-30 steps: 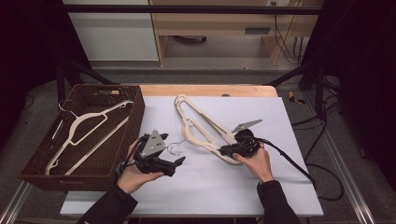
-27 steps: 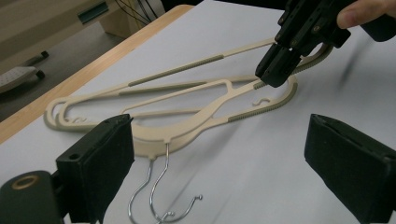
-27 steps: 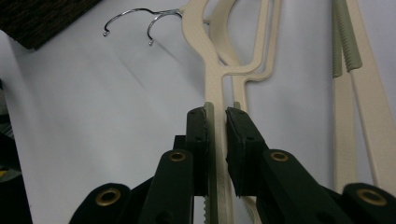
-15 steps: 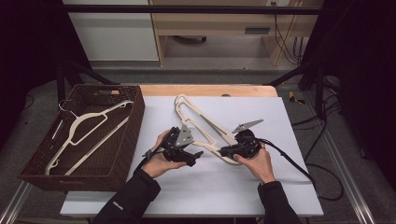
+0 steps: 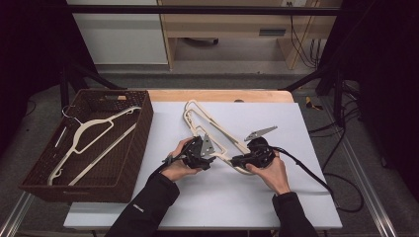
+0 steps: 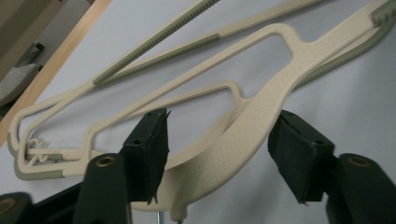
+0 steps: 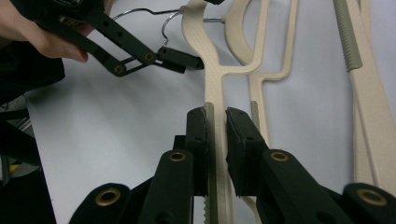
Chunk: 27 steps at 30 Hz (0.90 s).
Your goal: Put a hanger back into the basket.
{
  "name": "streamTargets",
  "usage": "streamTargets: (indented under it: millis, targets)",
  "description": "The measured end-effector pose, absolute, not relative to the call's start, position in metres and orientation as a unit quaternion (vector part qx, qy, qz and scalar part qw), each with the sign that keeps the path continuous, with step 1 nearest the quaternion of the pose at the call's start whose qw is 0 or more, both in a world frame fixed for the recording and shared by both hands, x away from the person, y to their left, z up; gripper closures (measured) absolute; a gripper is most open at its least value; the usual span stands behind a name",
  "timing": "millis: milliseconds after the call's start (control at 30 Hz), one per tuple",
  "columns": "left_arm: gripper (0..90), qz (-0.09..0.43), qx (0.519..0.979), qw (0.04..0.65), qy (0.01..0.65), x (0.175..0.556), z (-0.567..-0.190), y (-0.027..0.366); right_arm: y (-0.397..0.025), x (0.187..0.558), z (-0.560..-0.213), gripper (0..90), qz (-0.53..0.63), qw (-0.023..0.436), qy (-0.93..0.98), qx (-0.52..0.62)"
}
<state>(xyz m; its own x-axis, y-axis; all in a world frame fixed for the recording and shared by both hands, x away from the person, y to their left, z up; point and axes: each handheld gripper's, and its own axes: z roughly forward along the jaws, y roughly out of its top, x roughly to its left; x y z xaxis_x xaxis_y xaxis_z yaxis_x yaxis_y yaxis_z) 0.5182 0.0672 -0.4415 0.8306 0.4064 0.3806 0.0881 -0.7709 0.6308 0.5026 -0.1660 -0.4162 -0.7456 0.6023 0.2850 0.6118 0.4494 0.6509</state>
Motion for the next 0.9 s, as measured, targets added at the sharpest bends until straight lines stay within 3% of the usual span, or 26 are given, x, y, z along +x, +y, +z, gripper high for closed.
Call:
streamTargets:
  millis: [167,467,633,767,833,900]
  targets:
    - [54.9,0.255,0.907,0.313,0.122,0.517,-0.443,0.067,-0.166,0.503,-0.416,79.7,-0.388,0.008,-0.85,-0.356]
    - [62.7,0.284,0.911,0.288,0.08,0.51,-0.44,0.062,-0.166,0.503,-0.416,78.7,-0.392,-0.003,-0.854,-0.341]
    - [66.0,0.286,0.911,0.291,0.069,0.509,-0.436,0.062,-0.165,0.502,-0.417,64.8,-0.393,-0.019,-0.857,-0.333]
    - [66.6,0.285,0.915,0.278,0.059,0.509,-0.434,0.06,-0.16,0.504,-0.422,61.7,-0.382,-0.038,-0.868,-0.315]
    - [66.7,0.286,0.916,0.275,0.056,0.509,-0.433,0.059,-0.154,0.504,-0.425,62.4,-0.362,-0.05,-0.878,-0.308]
    - [66.9,0.282,0.916,0.279,0.057,0.508,-0.433,0.058,-0.148,0.504,-0.427,70.5,-0.353,-0.059,-0.884,-0.3]
